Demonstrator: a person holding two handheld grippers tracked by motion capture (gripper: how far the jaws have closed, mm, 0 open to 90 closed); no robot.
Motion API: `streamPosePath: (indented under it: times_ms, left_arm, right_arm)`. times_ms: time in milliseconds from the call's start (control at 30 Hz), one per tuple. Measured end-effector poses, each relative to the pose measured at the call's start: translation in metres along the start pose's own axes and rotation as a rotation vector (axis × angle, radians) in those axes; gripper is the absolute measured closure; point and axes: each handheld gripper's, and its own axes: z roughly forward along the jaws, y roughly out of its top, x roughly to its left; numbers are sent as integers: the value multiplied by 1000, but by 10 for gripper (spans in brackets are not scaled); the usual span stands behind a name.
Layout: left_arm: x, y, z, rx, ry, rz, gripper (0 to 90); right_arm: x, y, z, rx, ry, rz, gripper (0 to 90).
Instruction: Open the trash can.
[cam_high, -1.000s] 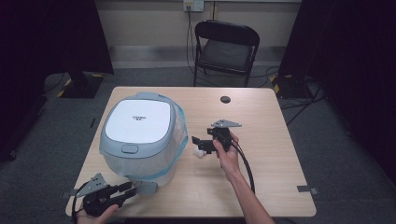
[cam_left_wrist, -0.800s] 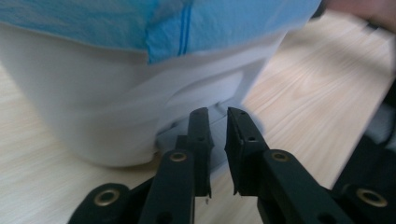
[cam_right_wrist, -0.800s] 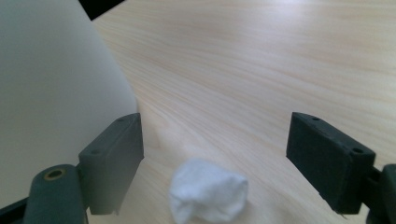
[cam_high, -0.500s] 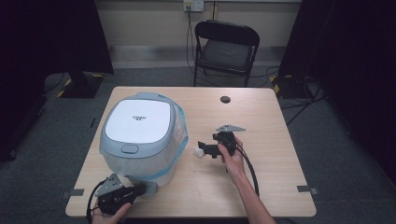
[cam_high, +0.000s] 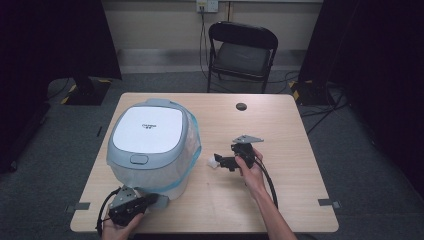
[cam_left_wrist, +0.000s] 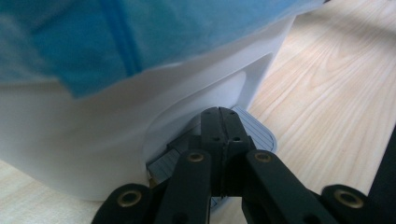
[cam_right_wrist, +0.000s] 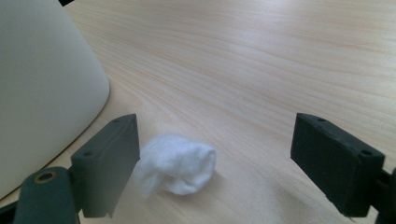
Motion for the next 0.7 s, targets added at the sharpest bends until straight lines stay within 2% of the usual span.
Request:
streamPosePath:
  times_ms: [67,100,133,167,267,333,400,500,567,633,700]
  left_arm:
    - [-1,-1,1,-4,-1,-10,900]
    - [-3,-1,1,3,13,14,900]
    - [-3,-1,1,3,13,14,900]
    - [0,-1,0,0,4,-4,900]
    - [-2,-1,1,5,14,12,900]
    - [0,-2,1,2,1,-7,900]
    - [0,-2,1,6,0,8,900]
    - [3,-3,2,0,-16,-7,900]
    - [1,-2,2,8,-10,6,900]
    - [3,-2,2,13,-20,-8,900]
    - [1,-1,2,21,-7,23,900]
  right_arm:
    - [1,0,0,-2,7,-2,157]
    - [1,0,0,-2,10,-8,158]
    - [1,0,0,-2,10,-8,158]
    - [2,1,0,-8,15,-17,157]
    - [2,2,-1,-10,14,-29,153]
    - [2,1,-2,-1,14,-28,154]
    - [0,0,-2,4,12,-24,155]
    - [-2,1,1,3,7,-37,160]
    - [-2,2,2,2,6,-28,160]
    - [-1,2,4,5,10,-24,162]
    - [1,2,5,15,15,-30,162]
